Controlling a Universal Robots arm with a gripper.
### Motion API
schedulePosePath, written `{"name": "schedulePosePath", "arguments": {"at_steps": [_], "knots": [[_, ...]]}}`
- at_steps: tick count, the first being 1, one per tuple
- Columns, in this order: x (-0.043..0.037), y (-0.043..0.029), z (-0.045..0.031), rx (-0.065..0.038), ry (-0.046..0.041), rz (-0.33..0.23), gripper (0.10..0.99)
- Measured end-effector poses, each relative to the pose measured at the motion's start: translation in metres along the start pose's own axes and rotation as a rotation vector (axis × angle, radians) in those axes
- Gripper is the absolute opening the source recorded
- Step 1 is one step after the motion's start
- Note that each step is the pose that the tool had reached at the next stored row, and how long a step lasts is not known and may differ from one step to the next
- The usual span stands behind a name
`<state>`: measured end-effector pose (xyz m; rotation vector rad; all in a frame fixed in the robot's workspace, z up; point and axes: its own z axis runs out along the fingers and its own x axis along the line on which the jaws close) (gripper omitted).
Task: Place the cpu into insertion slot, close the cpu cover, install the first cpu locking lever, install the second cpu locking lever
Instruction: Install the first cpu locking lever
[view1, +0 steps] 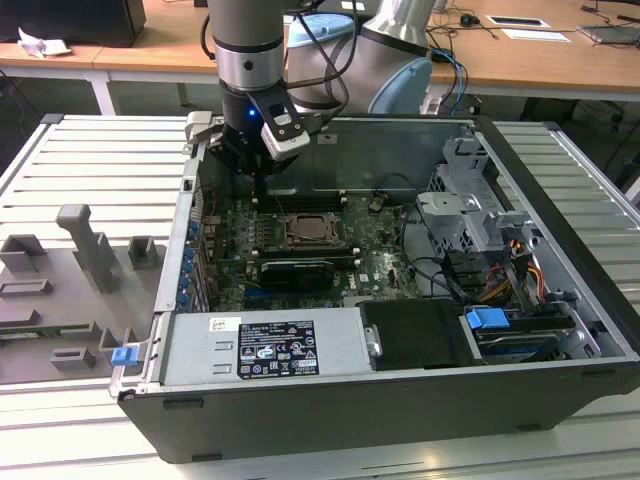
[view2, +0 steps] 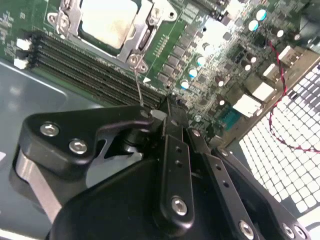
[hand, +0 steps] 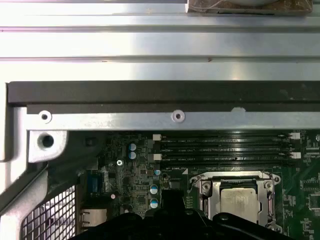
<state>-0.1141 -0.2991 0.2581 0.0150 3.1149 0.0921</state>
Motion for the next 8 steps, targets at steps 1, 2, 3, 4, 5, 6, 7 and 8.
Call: {"name": "schedulePosePath", "arguments": {"at_steps": [1, 2, 3, 4, 5, 6, 7, 8], "knots": [[0.0, 0.0028, 0.0002, 0.0, -0.0002, -0.005, 0.106], [-0.0001, 0.0041, 0.0002, 0.0, 0.0002, -0.01, 0.106], [-0.0008, 0.0048, 0.0003, 0.0, 0.0003, -0.014, 0.106], [-0.0051, 0.0054, 0.0006, -0.001, 0.0005, -0.019, 0.106], [-0.0092, 0.0056, 0.0008, -0.001, 0.0005, -0.02, 0.106], [-0.013, 0.0056, 0.0011, -0.001, 0.0005, -0.021, 0.106], [-0.0158, 0.0056, 0.0013, -0.001, 0.0005, -0.021, 0.106], [-0.0189, 0.0057, 0.0015, -0.001, 0.0004, -0.021, 0.106]]}}
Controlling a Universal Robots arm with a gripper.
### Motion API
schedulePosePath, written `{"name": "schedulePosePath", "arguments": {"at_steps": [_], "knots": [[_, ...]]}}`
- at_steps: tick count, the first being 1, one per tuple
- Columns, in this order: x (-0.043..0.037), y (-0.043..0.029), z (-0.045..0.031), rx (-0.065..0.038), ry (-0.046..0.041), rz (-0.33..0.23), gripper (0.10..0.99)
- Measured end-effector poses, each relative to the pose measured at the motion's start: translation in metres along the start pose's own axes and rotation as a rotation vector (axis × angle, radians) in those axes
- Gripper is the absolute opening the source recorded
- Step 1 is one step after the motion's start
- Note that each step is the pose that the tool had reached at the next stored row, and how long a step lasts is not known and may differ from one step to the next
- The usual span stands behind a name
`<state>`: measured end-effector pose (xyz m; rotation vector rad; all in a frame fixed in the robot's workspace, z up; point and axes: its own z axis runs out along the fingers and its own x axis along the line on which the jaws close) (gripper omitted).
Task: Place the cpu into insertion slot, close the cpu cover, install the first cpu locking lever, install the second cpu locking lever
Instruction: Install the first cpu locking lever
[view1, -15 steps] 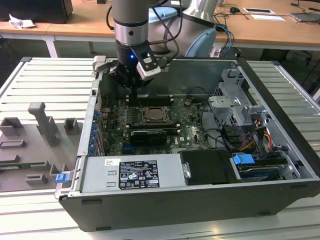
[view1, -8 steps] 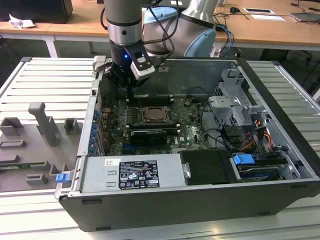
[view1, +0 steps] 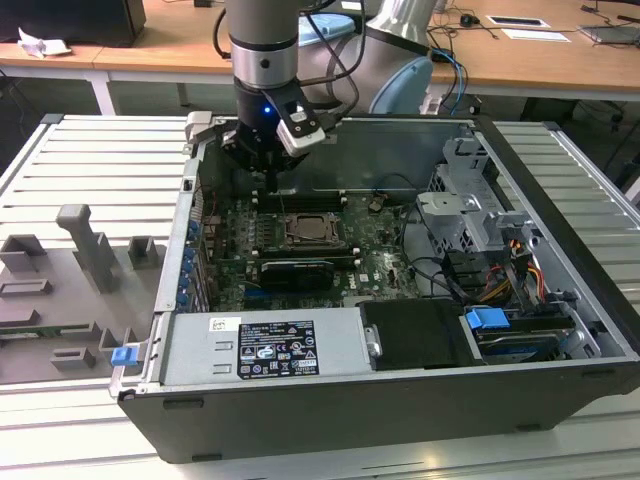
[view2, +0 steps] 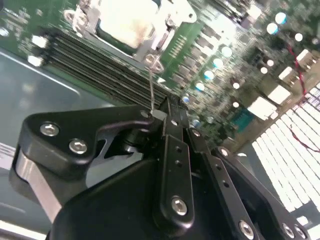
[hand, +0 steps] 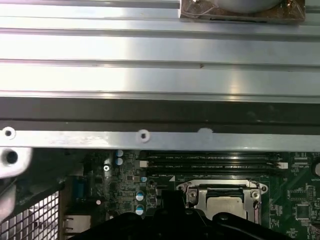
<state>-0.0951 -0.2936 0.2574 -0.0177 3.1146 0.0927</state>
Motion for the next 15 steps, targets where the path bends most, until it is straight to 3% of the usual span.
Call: {"name": "schedulePosePath", "arguments": {"at_steps": [15], "knots": [[-0.0211, -0.0005, 0.0039, 0.0, 0.0001, -0.001, 0.106]]}}
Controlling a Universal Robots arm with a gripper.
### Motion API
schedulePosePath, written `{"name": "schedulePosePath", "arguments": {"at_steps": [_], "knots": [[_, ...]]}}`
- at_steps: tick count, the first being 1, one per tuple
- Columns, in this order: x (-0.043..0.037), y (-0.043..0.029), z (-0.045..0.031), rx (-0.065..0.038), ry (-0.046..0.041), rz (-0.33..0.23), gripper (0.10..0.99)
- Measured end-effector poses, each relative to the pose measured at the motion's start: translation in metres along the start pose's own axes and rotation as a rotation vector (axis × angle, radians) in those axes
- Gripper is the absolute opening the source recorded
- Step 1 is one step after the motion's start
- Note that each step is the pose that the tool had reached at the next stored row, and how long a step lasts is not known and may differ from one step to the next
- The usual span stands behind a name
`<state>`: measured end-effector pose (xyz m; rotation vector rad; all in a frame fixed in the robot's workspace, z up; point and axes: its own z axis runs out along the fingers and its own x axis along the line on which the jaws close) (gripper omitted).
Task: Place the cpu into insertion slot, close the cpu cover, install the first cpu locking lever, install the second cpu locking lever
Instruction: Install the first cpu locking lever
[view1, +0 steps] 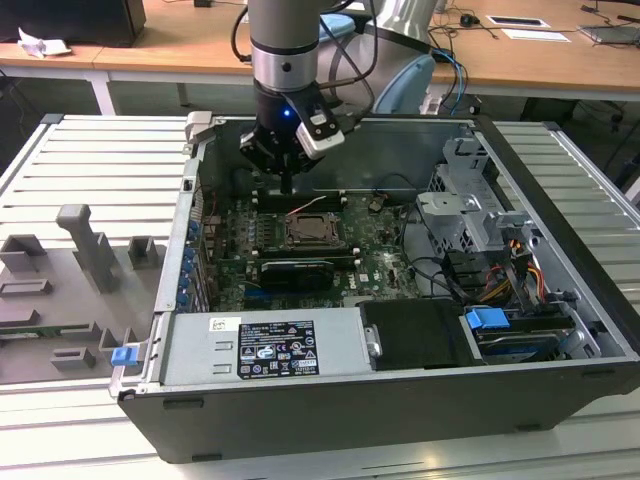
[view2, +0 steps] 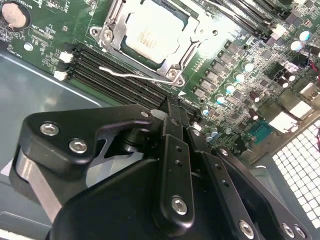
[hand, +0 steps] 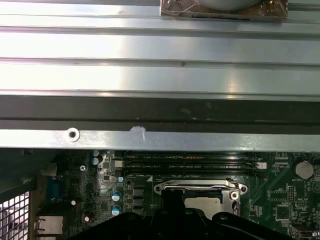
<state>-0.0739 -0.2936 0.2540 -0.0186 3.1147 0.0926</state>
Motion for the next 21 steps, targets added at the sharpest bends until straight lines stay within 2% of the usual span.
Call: {"name": "schedulePosePath", "arguments": {"at_steps": [2, 4, 5, 6, 7, 21], "knots": [[-0.0011, 0.0, 0.0003, -0.001, 0.0001, 0.0, 0.106], [-0.0021, 0.0, 0.0006, -0.01, 0.0, 0.0, 0.106], [-0.0021, -0.0001, 0.0008, -0.022, -0.0002, 0.0, 0.106], [-0.0021, -0.0001, 0.001, -0.038, -0.0005, 0.0, 0.106], [-0.0021, -0.0002, 0.0013, -0.045, -0.0005, 0.0, 0.106], [-0.003, -0.0002, 0.0027, -0.046, -0.0007, 0.0, 0.106]]}}
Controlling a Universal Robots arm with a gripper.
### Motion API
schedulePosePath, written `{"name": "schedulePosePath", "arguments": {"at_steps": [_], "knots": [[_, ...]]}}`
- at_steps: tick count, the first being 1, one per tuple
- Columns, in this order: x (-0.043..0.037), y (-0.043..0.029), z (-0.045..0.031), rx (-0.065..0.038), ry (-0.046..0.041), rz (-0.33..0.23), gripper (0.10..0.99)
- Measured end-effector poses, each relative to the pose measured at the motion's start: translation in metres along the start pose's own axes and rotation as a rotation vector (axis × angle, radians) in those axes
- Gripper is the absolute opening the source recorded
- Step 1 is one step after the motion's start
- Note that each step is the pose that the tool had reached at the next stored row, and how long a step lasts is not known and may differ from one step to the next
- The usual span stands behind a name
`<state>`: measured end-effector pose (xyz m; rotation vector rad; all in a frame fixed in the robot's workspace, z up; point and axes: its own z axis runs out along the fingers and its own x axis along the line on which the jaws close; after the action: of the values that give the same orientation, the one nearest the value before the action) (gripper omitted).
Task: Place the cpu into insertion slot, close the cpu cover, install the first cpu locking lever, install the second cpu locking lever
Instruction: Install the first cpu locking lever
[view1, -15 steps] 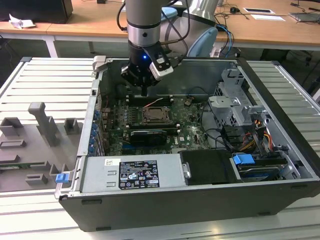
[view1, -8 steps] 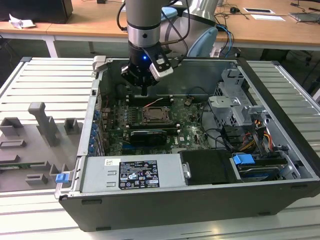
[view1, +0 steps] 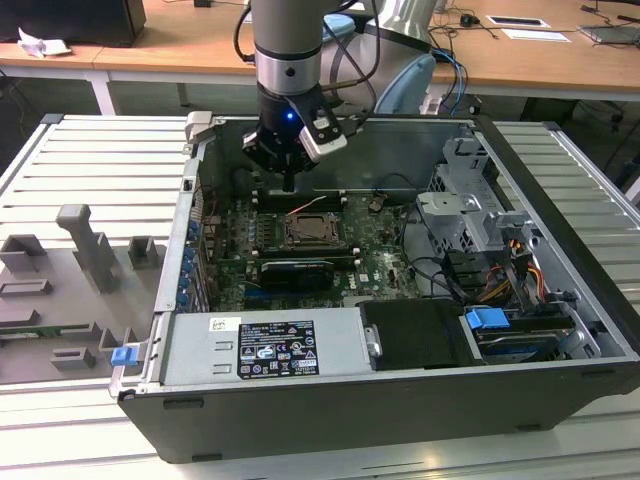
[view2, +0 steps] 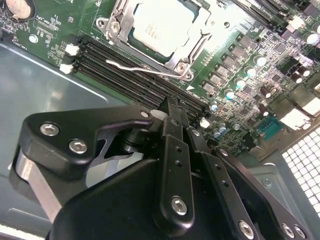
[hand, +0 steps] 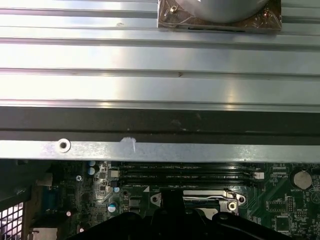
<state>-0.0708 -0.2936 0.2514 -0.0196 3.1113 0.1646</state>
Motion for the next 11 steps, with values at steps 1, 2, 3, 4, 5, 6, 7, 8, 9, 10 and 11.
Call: {"name": "schedulePosePath", "arguments": {"at_steps": [1, 2, 3, 4, 5, 6, 7, 8, 9, 10, 11], "knots": [[-0.0025, -0.0001, 0.0004, 0.0, 0.0002, 0.0, 0.106], [-0.0053, -0.0002, 0.0013, 0.0, 0.0002, 0.0, 0.106], [-0.0069, -0.0003, 0.0021, -0.001, 0.0003, -0.002, 0.106], [-0.0075, -0.0004, 0.0025, -0.001, 0.0005, -0.005, 0.106], [-0.0077, -0.0005, 0.0031, -0.002, 0.0005, -0.014, 0.106], [-0.0083, -0.0006, 0.0049, -0.002, 0.0018, -0.03, 0.106], [-0.0093, -0.0006, 0.0064, -0.001, 0.0026, -0.037, 0.106], [-0.0126, -0.0008, 0.0094, 0.0, 0.0029, -0.041, 0.106], [-0.0166, -0.0008, 0.0116, 0.0, 0.0031, -0.042, 0.106], [-0.0198, -0.0006, 0.0134, 0.0, 0.0033, -0.042, 0.106], [-0.0234, -0.0003, 0.0164, 0.0, 0.0034, -0.044, 0.106]]}}
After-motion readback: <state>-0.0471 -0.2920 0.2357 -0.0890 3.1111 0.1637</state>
